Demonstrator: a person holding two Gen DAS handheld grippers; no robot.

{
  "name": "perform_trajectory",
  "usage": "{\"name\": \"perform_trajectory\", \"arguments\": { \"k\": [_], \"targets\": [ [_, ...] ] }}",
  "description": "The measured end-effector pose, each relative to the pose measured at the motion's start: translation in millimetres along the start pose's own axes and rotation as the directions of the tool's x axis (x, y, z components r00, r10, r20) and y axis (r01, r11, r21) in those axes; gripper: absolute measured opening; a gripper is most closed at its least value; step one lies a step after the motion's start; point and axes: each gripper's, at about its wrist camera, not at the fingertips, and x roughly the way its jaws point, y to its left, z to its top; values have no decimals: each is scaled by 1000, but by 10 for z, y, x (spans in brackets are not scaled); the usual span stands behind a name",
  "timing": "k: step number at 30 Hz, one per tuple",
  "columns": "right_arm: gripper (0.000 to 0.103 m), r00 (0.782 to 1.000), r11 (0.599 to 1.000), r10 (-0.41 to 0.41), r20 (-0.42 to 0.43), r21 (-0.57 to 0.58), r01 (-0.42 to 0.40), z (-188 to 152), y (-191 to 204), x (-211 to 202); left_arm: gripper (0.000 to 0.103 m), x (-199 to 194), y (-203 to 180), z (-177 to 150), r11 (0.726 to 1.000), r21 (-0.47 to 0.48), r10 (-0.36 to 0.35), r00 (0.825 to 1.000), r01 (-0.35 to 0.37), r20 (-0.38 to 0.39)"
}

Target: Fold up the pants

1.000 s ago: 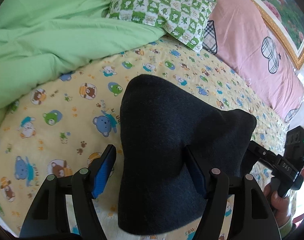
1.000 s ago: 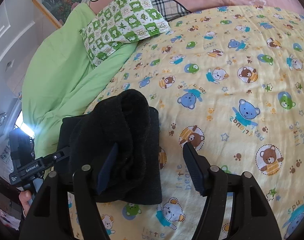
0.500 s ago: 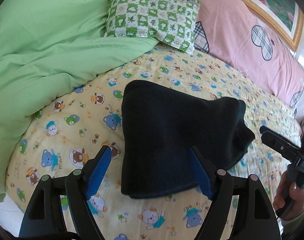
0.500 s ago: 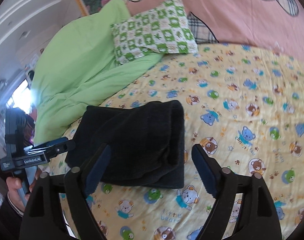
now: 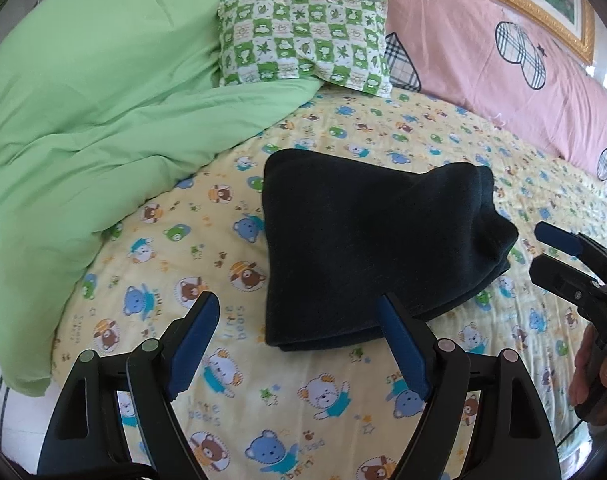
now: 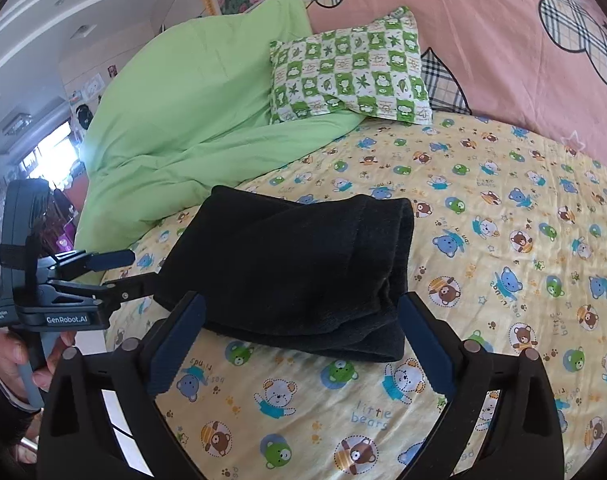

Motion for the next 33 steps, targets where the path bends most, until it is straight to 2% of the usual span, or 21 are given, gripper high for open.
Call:
{"name": "perform_trajectory", "arguments": {
  "k": [5, 13, 19, 33],
  "targets": [
    [100, 1000, 1000, 2, -8, -20, -2, -64, 56, -3, 83, -2, -18, -36, 998, 21, 66, 998, -66, -6],
    [100, 1000, 1000, -2, -20, -18, 2, -149, 79, 53, 85, 19, -69, -126, 995, 46, 89, 996, -88, -27],
    [100, 1000, 1000, -4, -29, -24, 3, -183, 96, 131, 86, 95, -65, -151, 996, 37, 83, 996, -82, -43],
    [101, 998, 998, -29, -47, -50, 26, -251, 117, 242, 86, 165, -43, -154, 997, 24, 79, 997, -79, -25]
  ]
}}
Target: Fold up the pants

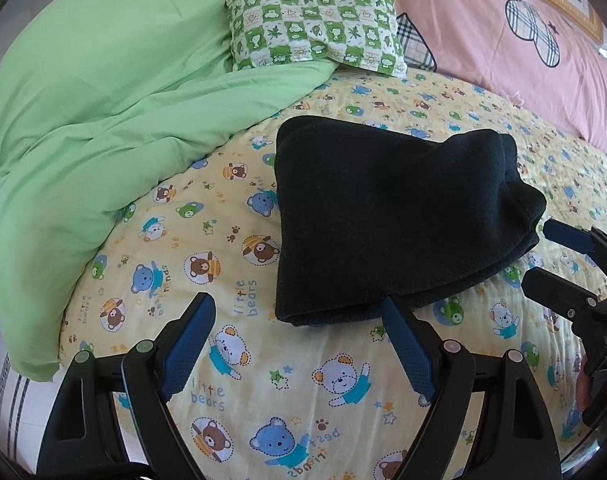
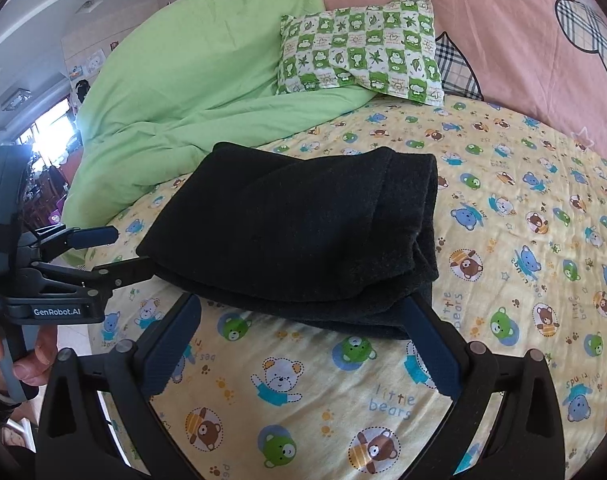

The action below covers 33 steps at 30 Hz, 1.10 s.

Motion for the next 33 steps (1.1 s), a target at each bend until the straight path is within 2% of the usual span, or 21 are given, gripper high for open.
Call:
{"name": "perform_trajectory", "arguments": {
  "k": [24, 30, 33],
  "targets": [
    [101, 998, 1000, 0, 60, -10, 1, 141, 17, -122, 86, -20, -52, 73, 1000, 6, -8, 1000, 8, 12],
    [102, 998, 1000, -2, 57, -13, 3, 160, 32, -110, 86, -8, -21, 147, 999, -19, -36, 999, 36, 17],
    [102, 998, 1000, 0, 56, -18, 1, 177, 46, -95, 86, -17, -27, 196, 1000, -14, -17, 999, 17, 32]
  ]
}}
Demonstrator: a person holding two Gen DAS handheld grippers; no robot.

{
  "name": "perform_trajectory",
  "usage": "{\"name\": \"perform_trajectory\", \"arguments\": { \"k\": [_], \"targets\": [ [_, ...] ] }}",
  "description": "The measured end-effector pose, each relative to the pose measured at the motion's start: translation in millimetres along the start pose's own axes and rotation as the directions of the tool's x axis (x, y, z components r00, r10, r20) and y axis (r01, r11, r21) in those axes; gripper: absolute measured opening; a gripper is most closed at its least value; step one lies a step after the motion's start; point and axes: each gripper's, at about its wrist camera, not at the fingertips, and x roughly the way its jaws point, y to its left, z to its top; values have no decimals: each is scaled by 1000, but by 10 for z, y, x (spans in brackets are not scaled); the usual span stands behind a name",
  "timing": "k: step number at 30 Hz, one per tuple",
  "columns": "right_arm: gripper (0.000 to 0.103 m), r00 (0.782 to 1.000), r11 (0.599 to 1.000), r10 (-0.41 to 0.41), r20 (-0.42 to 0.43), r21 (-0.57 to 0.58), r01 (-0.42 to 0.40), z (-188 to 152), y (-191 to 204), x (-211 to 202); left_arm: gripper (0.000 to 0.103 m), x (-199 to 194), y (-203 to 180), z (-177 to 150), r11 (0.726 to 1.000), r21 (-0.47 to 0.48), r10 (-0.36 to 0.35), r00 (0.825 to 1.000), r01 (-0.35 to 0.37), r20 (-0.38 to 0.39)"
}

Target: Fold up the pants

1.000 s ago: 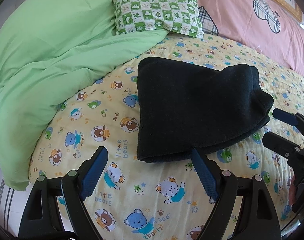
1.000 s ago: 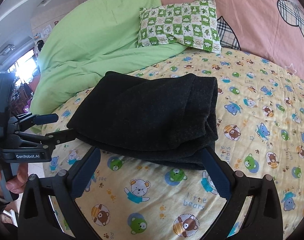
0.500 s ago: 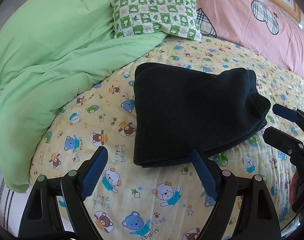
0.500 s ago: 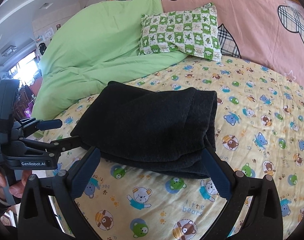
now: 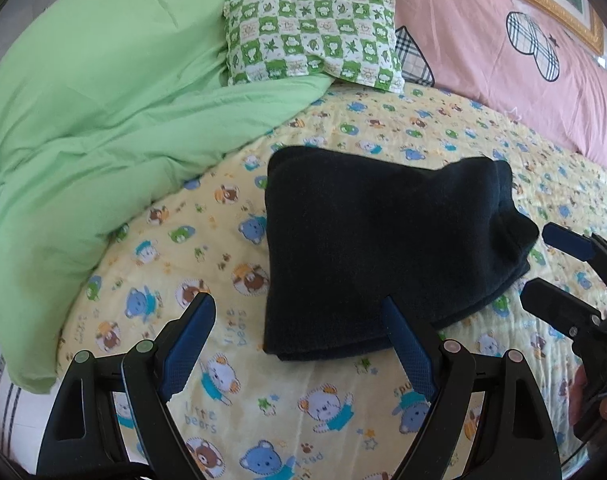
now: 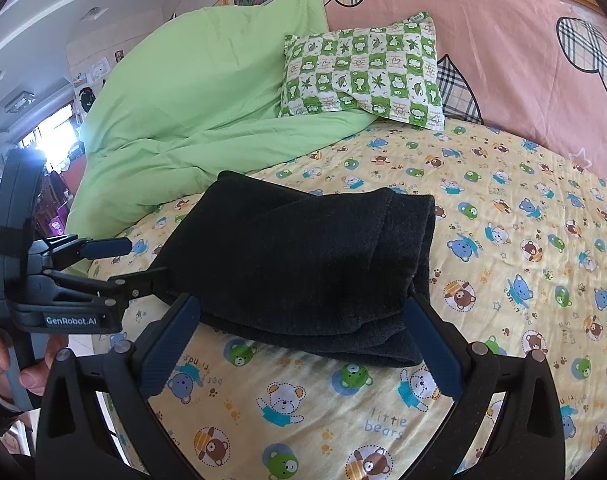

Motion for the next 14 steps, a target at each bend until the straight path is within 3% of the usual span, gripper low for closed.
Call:
{"name": "perform_trajectory", "arguments": {
  "k": [14],
  "targets": [
    [102, 1000, 999, -27, -2, 19, 27, 28, -93, -14, 86, -53, -90, 71, 1000, 16, 13, 1000, -13, 7]
  ]
}}
